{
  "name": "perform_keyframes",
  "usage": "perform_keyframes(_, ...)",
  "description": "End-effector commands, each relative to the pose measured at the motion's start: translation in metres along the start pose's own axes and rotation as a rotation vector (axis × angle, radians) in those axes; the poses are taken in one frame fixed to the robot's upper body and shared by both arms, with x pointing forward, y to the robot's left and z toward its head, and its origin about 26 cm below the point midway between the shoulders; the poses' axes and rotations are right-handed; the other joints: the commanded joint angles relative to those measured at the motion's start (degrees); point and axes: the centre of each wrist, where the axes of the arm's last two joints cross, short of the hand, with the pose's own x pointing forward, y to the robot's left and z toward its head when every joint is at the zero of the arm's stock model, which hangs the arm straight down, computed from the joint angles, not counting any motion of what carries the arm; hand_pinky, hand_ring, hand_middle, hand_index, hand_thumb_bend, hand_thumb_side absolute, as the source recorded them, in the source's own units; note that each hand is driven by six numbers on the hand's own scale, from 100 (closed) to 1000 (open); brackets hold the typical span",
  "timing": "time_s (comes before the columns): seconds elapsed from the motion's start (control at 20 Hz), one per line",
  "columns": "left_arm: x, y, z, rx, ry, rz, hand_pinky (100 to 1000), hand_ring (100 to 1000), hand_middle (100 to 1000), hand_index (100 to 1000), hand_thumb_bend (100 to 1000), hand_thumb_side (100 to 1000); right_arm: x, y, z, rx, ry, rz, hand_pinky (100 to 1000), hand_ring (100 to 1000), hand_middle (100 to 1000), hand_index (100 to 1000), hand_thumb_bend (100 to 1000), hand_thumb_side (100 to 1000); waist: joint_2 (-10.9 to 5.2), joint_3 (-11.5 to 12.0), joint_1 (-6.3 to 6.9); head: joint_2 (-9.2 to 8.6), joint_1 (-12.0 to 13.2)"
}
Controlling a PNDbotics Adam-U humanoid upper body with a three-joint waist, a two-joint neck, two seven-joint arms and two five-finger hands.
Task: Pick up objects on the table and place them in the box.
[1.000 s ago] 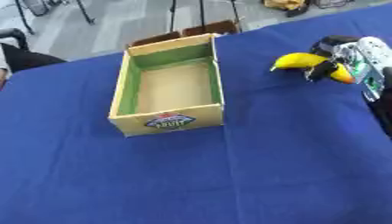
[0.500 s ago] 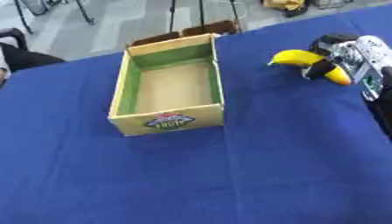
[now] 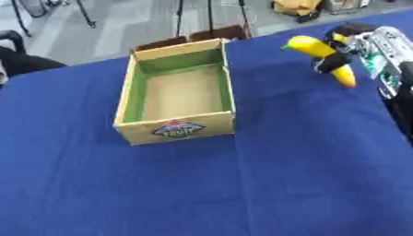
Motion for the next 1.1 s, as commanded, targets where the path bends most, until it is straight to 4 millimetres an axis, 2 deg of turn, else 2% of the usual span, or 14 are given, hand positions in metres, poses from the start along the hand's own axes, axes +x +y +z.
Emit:
perform_keyframes(0.05, 0.005, 0.001, -0.011, -0.02, -0.042, 0.0, 407, 820, 823, 784, 100, 935, 0.003, -0.024, 0.008, -0.069, -0.008, 0.017, 680, 855, 698, 692, 100, 508, -1.3, -0.02, -0.56, -0.58, -0.06)
perform_keyframes(0.65, 0.006, 0.001, -0.014, -0.025, -0.048, -0.002, 414, 817, 821, 784, 100, 934, 0.016, -0.044, 0.019, -0.145, -0.049, 0.052, 678, 844, 692, 677, 100, 564, -2.03, 0.1, -1.19, -0.53, -0.17)
perform_keyframes(1.1, 0.006, 0.001, -0.018, -0.033, -0.057, -0.003, 422, 815, 819, 785, 100, 933, 0.048, -0.069, 0.03, -0.184, -0.131, 0.119, 686, 833, 699, 678, 100, 617, -2.88, 0.21, -2.24, -0.1, -0.41)
